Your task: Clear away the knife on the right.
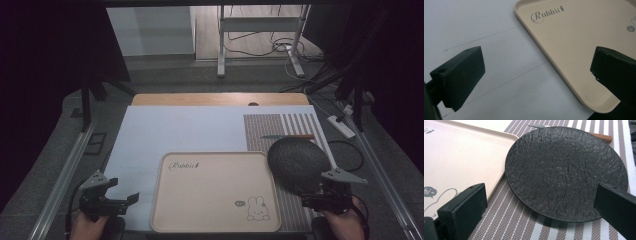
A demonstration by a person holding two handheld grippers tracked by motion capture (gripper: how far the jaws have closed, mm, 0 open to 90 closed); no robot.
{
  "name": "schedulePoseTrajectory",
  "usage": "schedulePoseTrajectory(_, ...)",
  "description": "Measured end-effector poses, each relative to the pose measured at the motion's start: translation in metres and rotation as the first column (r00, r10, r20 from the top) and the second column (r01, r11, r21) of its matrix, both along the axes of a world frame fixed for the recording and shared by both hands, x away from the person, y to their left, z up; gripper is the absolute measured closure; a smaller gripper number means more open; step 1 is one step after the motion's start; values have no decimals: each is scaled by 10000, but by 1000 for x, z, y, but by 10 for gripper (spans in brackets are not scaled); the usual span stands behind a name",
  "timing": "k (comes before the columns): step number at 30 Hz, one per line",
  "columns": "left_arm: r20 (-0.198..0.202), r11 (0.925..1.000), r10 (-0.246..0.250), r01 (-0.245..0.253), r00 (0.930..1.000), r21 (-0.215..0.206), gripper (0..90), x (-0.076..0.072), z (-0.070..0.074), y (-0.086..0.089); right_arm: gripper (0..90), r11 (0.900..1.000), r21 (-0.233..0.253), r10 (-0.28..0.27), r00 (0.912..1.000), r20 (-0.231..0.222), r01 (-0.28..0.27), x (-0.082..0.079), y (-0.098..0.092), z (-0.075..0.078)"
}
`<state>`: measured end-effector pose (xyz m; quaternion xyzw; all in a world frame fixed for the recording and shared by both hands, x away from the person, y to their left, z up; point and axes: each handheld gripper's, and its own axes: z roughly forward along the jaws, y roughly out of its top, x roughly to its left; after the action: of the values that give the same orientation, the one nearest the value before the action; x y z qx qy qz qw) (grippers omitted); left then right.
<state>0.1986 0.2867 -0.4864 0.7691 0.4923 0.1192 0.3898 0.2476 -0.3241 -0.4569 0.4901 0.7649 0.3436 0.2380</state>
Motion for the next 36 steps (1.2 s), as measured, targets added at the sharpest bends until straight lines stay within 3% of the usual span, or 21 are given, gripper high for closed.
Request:
schedulePoseTrajectory(17, -27, 10000, -46, 46, 10000, 10, 0, 2, 0, -1, 0, 9985, -284, 465, 9985, -284, -473, 0, 3, -2)
schedulePoseTrajectory(26, -52, 10000, 0, 0, 10000, 6, 0, 2, 0, 0, 0, 9946, -662, 766, 9958, -495, -798, 2, 8, -2)
schedulePoseTrajectory(36, -79, 9998, 5, -4, 10000, 200, 0, 2, 0, -3, 0, 9912, -523, 1187, 9917, -499, -1213, 6, 10, 1)
